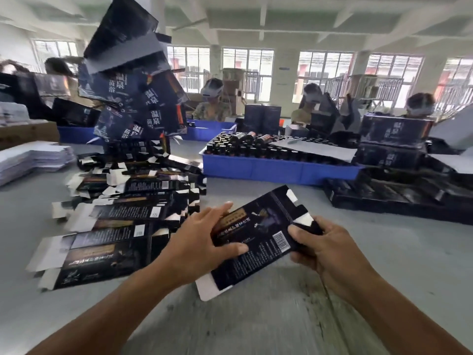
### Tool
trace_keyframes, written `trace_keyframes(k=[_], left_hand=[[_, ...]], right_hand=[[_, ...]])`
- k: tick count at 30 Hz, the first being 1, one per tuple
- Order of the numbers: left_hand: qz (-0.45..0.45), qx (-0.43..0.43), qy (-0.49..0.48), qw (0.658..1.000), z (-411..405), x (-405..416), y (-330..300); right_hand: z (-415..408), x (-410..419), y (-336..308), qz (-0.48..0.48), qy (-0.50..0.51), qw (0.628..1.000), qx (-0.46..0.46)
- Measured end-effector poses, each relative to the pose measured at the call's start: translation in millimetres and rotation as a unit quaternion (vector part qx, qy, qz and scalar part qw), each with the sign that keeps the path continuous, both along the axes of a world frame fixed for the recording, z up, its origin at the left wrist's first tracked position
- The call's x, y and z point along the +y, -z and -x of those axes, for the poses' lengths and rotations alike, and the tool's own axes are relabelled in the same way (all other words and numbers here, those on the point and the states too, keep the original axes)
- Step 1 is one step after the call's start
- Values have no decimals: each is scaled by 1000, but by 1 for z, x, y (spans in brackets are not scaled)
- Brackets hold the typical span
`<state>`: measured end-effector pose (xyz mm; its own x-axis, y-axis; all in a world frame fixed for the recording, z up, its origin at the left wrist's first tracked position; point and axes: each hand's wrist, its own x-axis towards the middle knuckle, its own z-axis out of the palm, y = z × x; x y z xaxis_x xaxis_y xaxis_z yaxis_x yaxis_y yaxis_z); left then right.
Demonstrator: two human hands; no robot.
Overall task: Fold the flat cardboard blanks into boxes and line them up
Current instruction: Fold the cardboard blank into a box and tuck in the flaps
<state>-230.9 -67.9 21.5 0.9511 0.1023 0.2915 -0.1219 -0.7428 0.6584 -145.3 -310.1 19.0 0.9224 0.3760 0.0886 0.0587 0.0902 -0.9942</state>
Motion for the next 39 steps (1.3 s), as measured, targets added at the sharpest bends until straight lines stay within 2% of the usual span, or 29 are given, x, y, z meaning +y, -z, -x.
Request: trace_keyframes(k=[3, 6, 9, 14, 20, 24, 30, 33, 36, 39], left_hand=[[-167, -57, -23, 984, -1, -8, 4], [-256, -96, -30, 962, -2, -18, 4], [-246, -121, -40, 961, 2, -21, 2], [-204, -202, -65, 956, 7, -14, 1], [-291, -255, -81, 919, 6, -16, 1], [-335, -274, -55, 900, 4, -18, 2], [-373, -278, -2, 885, 7, -24, -3], [-349, -275, 10, 896, 9, -31, -5], [-329, -275, 10, 903, 9, -35, -7], [-347, -276, 6, 896, 6, -40, -8]], right_hand=[[6, 3, -4, -27, 11, 999, -17], [19, 10, -7, -28, -15, 998, -46], [31, 18, -10, 2, -55, 995, -78], [35, 15, -22, -33, -73, 996, -40], [30, 5, -31, -76, -45, 995, -44], [26, 1, -31, 10, 19, 992, -127], [29, -1, -34, 70, -14, 984, -161], [30, -2, -37, 76, -10, 979, -188], [33, -3, -39, 100, 29, 960, -261], [37, -1, -37, 145, 82, 929, -329]])
